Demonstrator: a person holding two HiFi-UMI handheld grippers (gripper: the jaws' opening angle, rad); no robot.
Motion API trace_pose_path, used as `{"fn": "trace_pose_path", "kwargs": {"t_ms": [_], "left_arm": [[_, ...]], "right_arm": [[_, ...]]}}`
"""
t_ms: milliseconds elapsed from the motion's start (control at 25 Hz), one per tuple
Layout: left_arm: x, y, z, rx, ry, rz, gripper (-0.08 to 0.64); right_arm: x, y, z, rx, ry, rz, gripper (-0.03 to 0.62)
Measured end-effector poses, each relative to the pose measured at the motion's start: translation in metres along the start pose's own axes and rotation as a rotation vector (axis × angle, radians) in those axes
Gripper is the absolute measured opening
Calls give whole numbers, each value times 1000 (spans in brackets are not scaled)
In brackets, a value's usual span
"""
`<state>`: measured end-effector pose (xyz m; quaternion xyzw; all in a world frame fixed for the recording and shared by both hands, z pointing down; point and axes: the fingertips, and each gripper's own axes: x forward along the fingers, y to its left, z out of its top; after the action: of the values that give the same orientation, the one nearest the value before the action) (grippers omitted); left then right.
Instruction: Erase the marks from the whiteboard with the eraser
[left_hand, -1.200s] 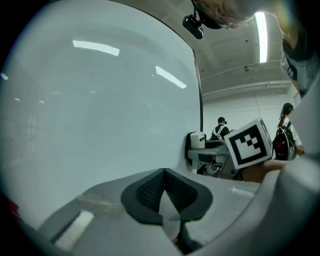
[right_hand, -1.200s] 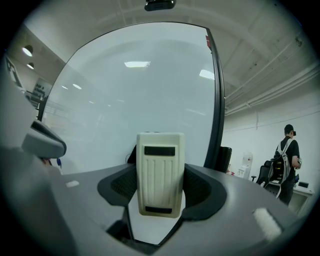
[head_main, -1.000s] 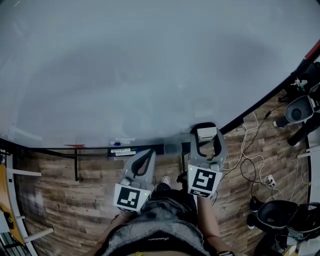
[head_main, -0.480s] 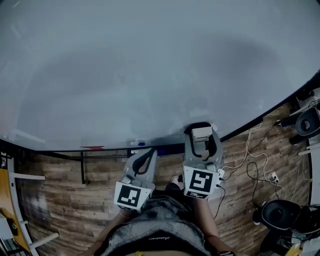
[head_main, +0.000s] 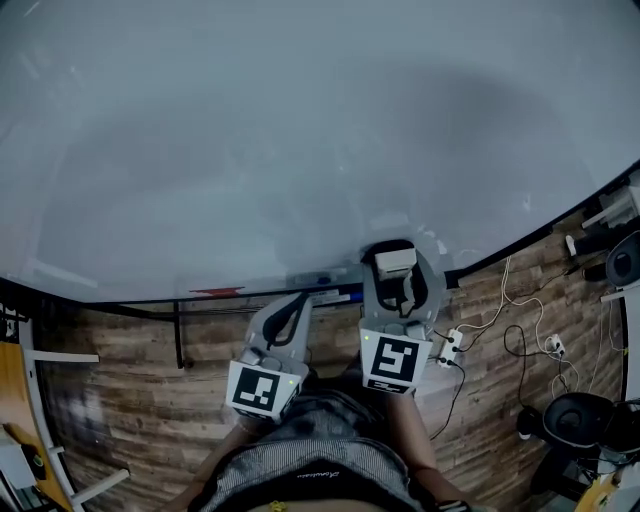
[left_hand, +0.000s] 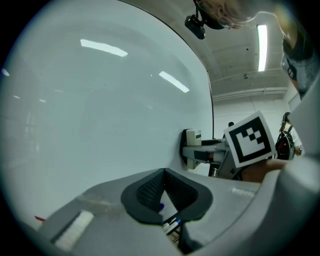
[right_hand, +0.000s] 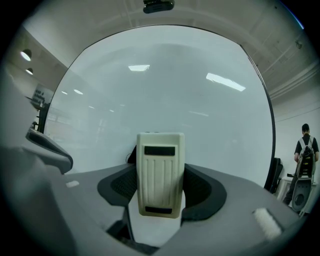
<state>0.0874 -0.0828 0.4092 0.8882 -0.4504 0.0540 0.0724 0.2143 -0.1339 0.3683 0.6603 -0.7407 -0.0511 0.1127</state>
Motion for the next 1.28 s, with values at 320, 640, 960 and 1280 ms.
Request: {"fn": "trace_pose_path", "kwargs": {"t_ms": [320,640,960,1280], "left_arm": [[-24,26,1,19,-18,-17,3],[-24,31,9,25,-75,-27,3],[-46,36,37,14,-147,-28,3],[-52,40,45,50,-172,-18,3]], "right_arm": [[-7,23,4,17,-44,33,262],[-26,53,-3,115,-95,173,262],[-52,106,27,190,-182,299,261],[-53,130,42,168,-197,332,259]]}}
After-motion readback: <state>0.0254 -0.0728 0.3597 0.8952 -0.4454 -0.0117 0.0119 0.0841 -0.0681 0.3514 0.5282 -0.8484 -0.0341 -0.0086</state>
